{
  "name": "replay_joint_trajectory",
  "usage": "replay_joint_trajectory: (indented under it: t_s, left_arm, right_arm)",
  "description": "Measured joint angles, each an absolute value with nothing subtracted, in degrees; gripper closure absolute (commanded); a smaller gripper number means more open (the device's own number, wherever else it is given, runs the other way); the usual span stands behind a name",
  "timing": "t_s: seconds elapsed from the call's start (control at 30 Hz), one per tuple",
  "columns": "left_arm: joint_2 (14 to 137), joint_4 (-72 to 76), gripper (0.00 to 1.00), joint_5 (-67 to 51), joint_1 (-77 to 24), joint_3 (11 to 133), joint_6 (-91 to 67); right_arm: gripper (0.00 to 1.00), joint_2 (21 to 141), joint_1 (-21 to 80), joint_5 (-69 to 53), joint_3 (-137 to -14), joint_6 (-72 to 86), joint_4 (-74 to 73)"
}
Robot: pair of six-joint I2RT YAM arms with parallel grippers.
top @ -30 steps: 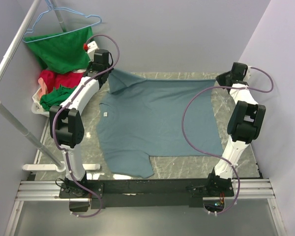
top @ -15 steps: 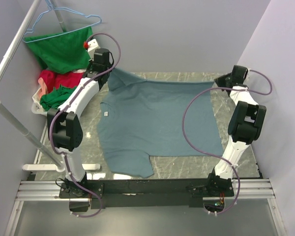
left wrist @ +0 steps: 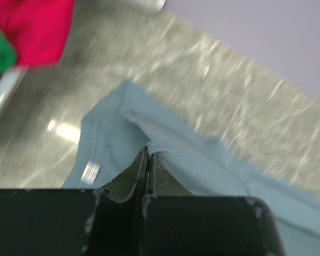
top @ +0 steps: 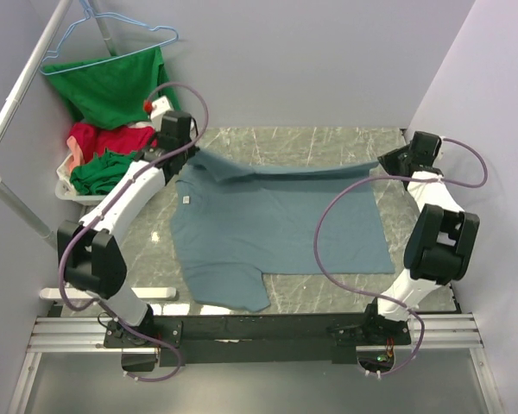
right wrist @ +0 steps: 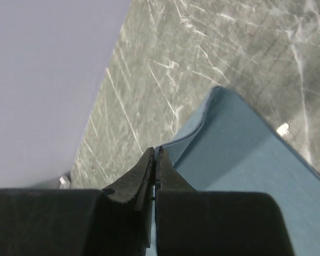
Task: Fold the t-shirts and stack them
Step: Fold the tshirt
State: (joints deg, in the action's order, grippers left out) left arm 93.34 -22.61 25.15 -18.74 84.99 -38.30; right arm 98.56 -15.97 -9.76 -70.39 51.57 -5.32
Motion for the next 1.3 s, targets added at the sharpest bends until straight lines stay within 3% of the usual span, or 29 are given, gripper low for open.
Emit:
replay_joint_trajectory:
  t_s: [0.37, 0.4, 0.43, 0.53, 0.67, 0.9, 1.3]
  left_arm:
    - [87.99, -26.92, 0.99, 23.64, -19.97, 69.23, -43.16]
    - [87.96, -27.14, 0.99, 23.53, -19.99, 68.71, -43.42]
    - [87.96, -27.38, 0.99, 23.35, -20.10, 68.29, -43.81]
    - [88.03, -27.90, 0.99, 23.18, -20.60, 67.70, -44.60]
    - [88.99, -27.68, 0.99, 22.72, -21.28, 67.70, -45.17]
    - [91.92, -27.64, 0.99, 21.21, -21.78, 67.72, -45.34]
    - [92.62, -28.36, 0.99, 21.58, -22.00, 71.83, -45.36]
  right_arm:
    - [0.98, 95.46, -16.03, -9.58, -60.84, 49.87, -9.54]
    - [0.92, 96.01, -16.03, -9.78, -60.69, 49.78, -10.46]
    - [0.79, 96.73, -16.03, -9.87, -60.69, 49.63, -11.27]
    - [0.54, 99.11, -16.03, -10.20, -60.73, 48.97, -13.76]
    - [0.37, 100.07, -16.01, -10.48, -60.25, 47.81, -15.07]
    - [0.34, 93.25, -11.97, -8.38, -55.75, 45.17, -13.30]
    - [0.35, 91.07, 12.36, -4.69, -56.75, 42.81, -8.27]
